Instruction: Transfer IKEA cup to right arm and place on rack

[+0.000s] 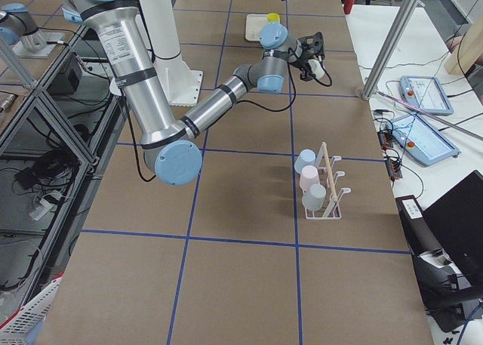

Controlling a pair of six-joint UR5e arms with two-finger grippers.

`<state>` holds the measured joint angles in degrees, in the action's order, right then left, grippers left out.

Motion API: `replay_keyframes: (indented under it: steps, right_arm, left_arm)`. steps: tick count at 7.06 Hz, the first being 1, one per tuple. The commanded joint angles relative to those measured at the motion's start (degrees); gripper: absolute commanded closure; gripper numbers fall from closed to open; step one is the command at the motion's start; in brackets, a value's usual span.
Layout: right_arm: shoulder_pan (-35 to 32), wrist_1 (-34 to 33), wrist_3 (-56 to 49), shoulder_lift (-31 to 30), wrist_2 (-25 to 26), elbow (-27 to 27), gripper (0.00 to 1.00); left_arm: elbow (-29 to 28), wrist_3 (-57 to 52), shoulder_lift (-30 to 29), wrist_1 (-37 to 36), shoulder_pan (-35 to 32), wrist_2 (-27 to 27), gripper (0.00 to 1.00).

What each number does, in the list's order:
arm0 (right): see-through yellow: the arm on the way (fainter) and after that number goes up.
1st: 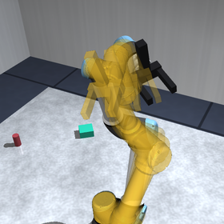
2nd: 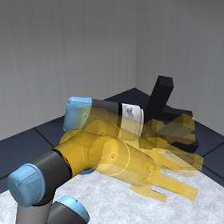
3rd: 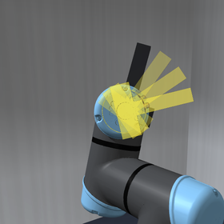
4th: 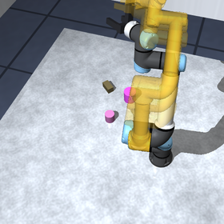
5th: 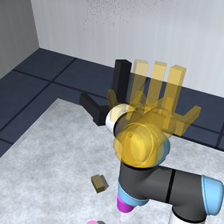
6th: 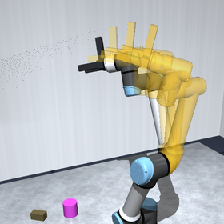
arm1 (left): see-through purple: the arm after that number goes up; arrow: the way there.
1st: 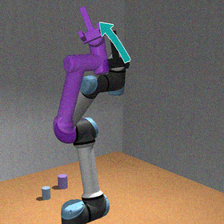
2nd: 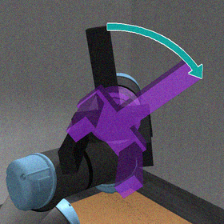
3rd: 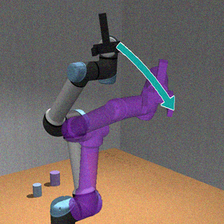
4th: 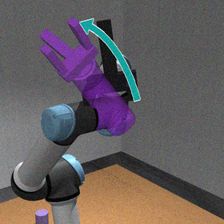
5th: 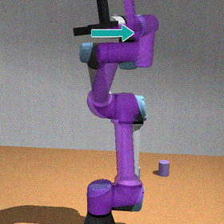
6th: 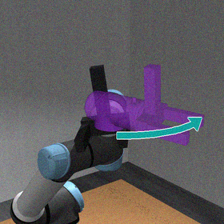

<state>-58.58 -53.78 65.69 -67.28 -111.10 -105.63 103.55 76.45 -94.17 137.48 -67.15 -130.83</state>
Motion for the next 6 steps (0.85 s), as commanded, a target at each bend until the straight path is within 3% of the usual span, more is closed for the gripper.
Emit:
replay_keyframes:
  steps: [1,3,4,6]
  right_arm:
    - [-5.91,-15.4,-19.01,0.83,0.18,1.9,0.77]
    - [-11.18,-20.13,-29.89,4.16,-2.34,10.14,0.77]
    - [-14.69,-20.31,-33.74,5.92,-7.32,15.49,0.77]
    - [-15.43,-20.41,-40.02,6.64,-9.04,21.58,0.77]
  left_arm:
    - [-0.36,-8.99,2.31,-4.93,-2.1,0.14,0.0]
    - [-0.37,-10.61,4.26,-6.51,-2.2,0.32,0.0]
    - [-0.37,-11.31,4.0,-10.09,-1.94,0.32,0.0]
    - [-0.37,-15.53,4.17,-10.82,-2.11,0.4,0.0]
